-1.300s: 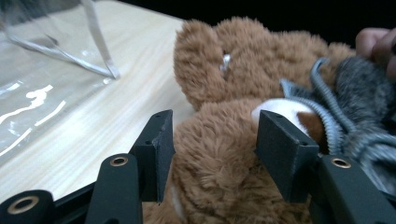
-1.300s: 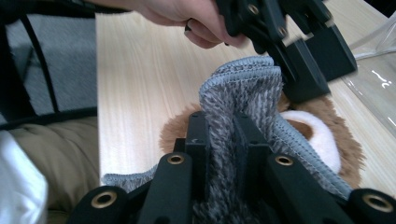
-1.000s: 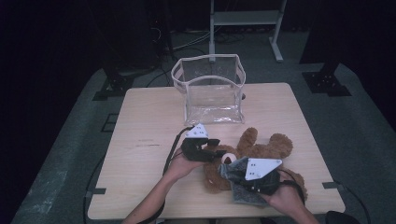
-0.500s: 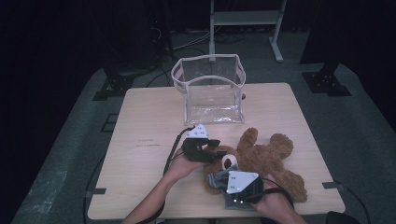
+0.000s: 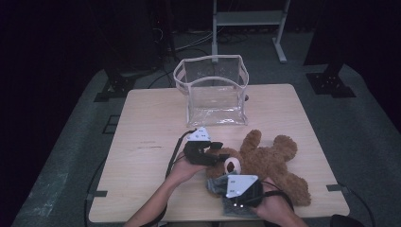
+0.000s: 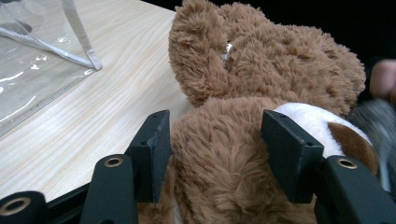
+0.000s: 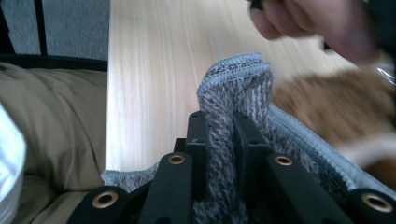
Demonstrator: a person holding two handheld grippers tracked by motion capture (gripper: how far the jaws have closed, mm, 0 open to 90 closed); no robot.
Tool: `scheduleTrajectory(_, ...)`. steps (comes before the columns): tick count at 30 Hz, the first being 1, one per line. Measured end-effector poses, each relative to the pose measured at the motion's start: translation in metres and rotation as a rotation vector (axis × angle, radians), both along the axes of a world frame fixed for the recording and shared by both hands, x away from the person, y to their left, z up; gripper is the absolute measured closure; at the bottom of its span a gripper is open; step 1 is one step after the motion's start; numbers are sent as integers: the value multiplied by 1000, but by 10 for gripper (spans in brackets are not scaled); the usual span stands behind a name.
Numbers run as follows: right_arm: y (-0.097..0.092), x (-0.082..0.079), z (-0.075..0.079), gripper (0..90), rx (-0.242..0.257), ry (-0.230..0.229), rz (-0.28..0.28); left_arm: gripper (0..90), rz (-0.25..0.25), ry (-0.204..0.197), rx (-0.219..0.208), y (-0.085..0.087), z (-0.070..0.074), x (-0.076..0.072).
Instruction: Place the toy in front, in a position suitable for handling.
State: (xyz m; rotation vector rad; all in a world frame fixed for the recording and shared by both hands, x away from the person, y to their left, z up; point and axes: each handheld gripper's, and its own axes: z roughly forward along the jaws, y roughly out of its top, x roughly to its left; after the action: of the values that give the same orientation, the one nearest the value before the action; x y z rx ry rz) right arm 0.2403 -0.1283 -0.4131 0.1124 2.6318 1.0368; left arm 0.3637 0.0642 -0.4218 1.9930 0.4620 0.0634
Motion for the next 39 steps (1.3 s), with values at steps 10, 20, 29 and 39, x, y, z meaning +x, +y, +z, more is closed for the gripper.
scheduleTrajectory(10,-80,15,29,779,178,38,-205,404,11,3,-14,4,2,-2)
scheduleTrajectory(20,-89,37,28,778,255,173,-277,369,-23,-30,-20,20,-2,-35)
scheduleTrajectory(29,-59,86,37,777,241,281,-275,360,3,-59,-1,18,-16,-43)
scheduleTrajectory(39,-83,94,59,777,256,333,-263,386,13,-159,3,20,-8,-59)
